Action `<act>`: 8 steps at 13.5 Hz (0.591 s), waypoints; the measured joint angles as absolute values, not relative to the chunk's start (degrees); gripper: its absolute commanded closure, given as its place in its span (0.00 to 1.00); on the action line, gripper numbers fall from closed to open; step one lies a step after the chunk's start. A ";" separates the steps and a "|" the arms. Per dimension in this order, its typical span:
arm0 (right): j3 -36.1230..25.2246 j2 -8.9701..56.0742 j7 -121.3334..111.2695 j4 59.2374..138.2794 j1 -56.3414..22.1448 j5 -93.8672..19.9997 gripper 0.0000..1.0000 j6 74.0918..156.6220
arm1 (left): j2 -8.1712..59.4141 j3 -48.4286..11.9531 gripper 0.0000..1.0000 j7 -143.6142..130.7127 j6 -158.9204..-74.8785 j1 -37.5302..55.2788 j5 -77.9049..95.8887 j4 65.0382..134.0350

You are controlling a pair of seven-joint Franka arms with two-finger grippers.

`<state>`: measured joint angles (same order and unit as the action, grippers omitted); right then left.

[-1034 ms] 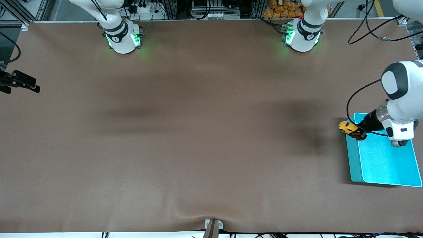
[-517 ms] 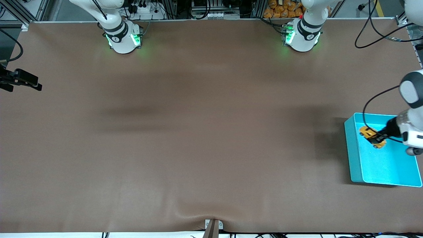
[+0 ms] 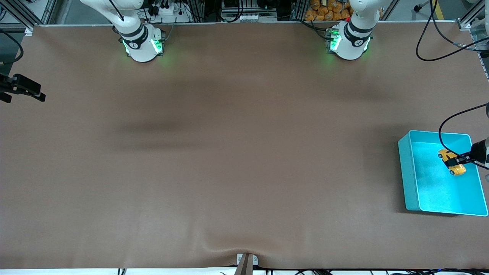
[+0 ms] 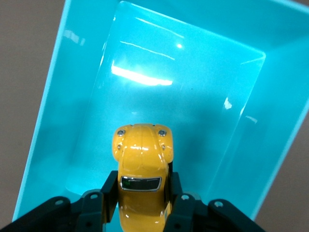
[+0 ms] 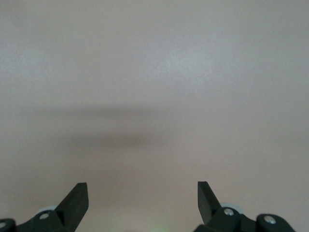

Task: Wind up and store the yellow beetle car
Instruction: 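Lower the car into the blue bin and open the left gripper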

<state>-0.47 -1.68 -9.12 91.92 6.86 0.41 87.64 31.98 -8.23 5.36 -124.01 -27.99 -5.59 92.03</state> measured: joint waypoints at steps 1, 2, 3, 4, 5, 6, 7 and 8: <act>-0.47 -1.78 -9.12 91.94 6.86 0.40 0.00 87.64 | 33.05 -8.23 1.00 7.16 -124.03 -28.14 -5.59 91.32; -0.47 -1.84 -9.12 91.99 6.86 0.40 0.00 87.66 | 34.02 -8.23 1.00 8.75 -124.13 -28.15 -5.60 90.70; -0.46 -1.87 -9.12 92.06 6.85 0.40 0.00 87.75 | 34.87 -8.25 1.00 10.54 -124.48 -28.13 -5.71 90.26; -0.46 -1.87 -9.12 92.21 6.84 0.40 0.00 88.03 | 35.67 -8.29 1.00 12.37 -125.24 -28.10 -6.44 90.02; -0.45 -1.87 -9.12 92.34 6.84 0.39 0.00 88.58 | 36.41 -8.36 1.00 13.42 -125.98 -28.09 -8.31 89.95; -0.45 -1.90 -9.12 92.42 6.84 0.39 0.00 89.06 | 37.16 -8.45 1.00 13.71 -126.29 -28.03 -10.49 89.92; -0.45 -2.02 -9.12 92.43 6.84 0.39 0.00 89.27 | 37.91 -8.59 1.00 13.72 -126.51 -27.92 -12.40 89.89; -0.45 -2.24 -9.12 92.46 6.83 0.39 0.00 89.27 | 38.66 -8.67 1.00 13.72 -126.81 -27.78 -13.51 89.86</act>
<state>-0.45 -2.24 -9.12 92.46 6.83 0.39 89.27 38.66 -8.67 13.72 -126.81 -27.78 -13.51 89.86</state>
